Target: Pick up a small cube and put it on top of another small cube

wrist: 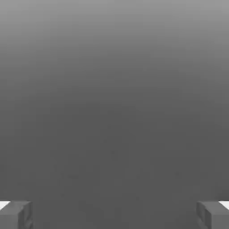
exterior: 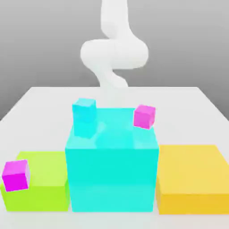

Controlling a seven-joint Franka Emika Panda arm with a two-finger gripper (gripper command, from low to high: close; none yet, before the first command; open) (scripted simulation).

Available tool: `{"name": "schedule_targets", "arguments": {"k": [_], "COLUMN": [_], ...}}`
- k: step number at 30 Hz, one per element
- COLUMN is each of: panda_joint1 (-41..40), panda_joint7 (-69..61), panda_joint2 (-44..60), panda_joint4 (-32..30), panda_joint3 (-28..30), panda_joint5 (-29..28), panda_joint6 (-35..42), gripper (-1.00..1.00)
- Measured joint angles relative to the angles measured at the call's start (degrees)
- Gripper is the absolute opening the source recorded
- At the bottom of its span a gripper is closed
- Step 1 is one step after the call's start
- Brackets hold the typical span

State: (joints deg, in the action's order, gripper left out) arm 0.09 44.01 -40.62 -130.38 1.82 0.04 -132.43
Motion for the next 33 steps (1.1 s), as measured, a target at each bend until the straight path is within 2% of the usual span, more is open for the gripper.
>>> {"name": "schedule_targets", "arguments": {"k": [8, 17, 25, 33], "panda_joint1": [0.07, -2.04, -7.50, -13.51], "panda_joint7": [-6.95, -16.90, -25.87, -33.03], "panda_joint2": [16.81, 35.60, 52.46, 68.92], "panda_joint4": [4.53, 9.56, 14.06, 18.48], "panda_joint3": [6.34, 12.23, 13.25, 13.50], "panda_joint5": [1.53, 6.48, 11.14, 13.11], "panda_joint6": [-2.16, -4.44, -6.34, -8.50], "gripper": [0.00, 0.00, 0.00, 0.00]}}
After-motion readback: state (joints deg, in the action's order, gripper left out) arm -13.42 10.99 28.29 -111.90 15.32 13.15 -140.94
